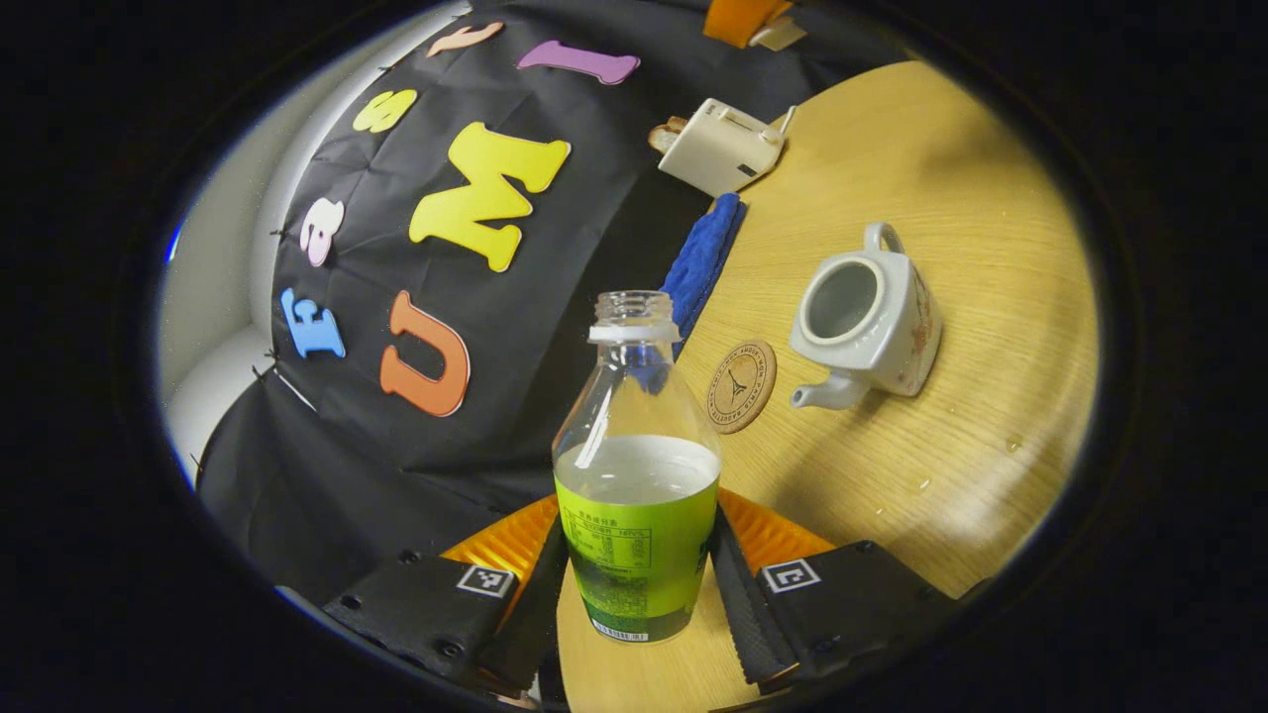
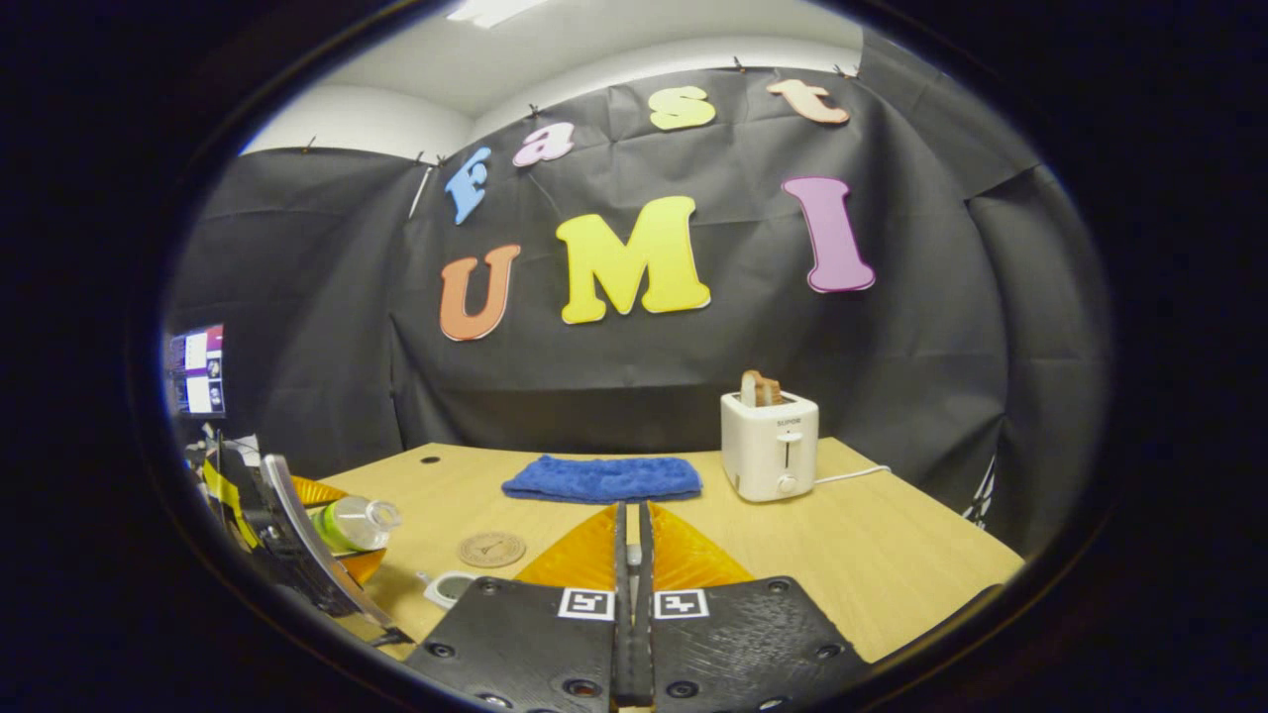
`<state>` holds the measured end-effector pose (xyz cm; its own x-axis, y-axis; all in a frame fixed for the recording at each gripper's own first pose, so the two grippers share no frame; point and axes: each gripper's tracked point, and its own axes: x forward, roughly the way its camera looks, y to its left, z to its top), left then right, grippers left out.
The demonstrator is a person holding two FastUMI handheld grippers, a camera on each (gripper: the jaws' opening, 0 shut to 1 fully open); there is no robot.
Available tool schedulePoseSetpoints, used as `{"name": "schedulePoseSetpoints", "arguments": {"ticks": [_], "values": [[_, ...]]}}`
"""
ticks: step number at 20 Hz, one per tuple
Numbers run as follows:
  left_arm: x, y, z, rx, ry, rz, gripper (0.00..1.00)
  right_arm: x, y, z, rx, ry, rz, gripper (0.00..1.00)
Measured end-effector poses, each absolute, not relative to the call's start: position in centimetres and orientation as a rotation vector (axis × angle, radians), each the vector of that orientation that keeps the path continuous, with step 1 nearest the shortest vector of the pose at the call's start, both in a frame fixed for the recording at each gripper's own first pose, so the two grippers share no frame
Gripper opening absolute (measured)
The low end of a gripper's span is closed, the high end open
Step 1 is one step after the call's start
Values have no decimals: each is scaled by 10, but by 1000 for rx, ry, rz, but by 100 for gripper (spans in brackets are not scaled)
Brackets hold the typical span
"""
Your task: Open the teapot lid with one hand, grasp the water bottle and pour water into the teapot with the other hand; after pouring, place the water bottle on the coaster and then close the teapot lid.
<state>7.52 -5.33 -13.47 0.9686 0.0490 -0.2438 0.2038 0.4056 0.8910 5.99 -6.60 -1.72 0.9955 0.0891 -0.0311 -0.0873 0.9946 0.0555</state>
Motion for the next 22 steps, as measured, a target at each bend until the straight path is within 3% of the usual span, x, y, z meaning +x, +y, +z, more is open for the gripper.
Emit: {"name": "schedulePoseSetpoints", "arguments": {"ticks": [11, 22], "values": [[73, -58, -116, 1609, 243, -60, 75, 57, -81, -10, 57, 17, 52, 0], [75, -91, -93, 1897, 163, -51, 75, 51, -94, 0, 74, -9, 31, 0]]}}
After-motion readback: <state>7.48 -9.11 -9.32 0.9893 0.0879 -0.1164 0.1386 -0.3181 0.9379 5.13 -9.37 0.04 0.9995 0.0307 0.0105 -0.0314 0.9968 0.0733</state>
